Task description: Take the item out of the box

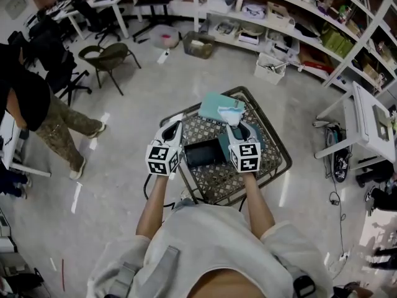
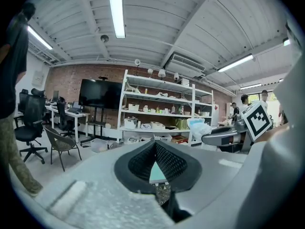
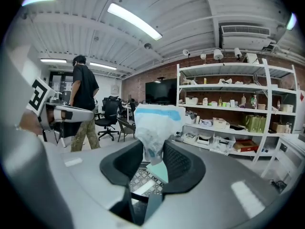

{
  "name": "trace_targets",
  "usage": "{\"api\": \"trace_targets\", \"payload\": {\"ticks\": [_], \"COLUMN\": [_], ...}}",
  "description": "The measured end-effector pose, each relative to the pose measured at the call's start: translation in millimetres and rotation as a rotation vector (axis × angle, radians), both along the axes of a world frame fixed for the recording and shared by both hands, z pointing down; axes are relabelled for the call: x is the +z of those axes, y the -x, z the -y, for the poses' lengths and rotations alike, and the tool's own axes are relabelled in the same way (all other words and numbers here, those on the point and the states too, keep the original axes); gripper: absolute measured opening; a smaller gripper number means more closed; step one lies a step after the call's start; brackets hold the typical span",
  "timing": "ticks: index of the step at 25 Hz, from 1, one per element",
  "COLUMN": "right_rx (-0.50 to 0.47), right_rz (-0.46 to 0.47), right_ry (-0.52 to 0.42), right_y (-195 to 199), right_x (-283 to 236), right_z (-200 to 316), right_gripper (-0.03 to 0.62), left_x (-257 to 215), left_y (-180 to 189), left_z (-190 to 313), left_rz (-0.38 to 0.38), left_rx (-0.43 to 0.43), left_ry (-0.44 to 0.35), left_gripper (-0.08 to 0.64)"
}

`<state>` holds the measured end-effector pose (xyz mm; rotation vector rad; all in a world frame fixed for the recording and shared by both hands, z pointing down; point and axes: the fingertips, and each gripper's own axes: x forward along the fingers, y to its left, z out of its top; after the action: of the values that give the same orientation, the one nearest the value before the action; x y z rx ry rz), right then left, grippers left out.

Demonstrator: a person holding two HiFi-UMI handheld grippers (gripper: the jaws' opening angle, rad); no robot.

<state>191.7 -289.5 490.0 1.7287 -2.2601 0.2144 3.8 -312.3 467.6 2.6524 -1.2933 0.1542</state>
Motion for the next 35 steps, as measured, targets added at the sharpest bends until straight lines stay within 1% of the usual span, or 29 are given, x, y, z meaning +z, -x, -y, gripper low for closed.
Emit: {"api": "trace_targets", "payload": {"ticks": [4,10,15,24,35], "right_rx": [-0.013,-0.02,-0.017,-0.019,-0.034], "right_rz": [-0.002,-0.006,-0.004,-0.012,-0.016], "right_ry": [-0.014,-0.019,-0.033,-0.02,-0.018], "right_y": [0.3,2.4,3.5,5.8,12.0], "right_x": [-5.3,-6.8,-12.2,-5.7,1.2], "right_z": [1.8,-0.3,4.3,3.0,7.9], "right_gripper": [0.129,0.127,0.127,0.124,0.121], "left_x": [-3.0,-8.5,-13.8,-12.3,-3.1], "left_y": [-2.6,0.0,-2.9,-5.5,1.8], "left_z": [-2.4,-4.1,1.1,1.9,6.3], "left_rz": [0.014,0.008,0.015,0.014,0.017], "left_rx": [-0.001,-0.01,-0.001,0.003,-0.013], "left_ry": [-0.01,-0.017,-0.026,-0.026,-0.018], "left_gripper": [0.005,0.005,0.005,0.005,0.005]}}
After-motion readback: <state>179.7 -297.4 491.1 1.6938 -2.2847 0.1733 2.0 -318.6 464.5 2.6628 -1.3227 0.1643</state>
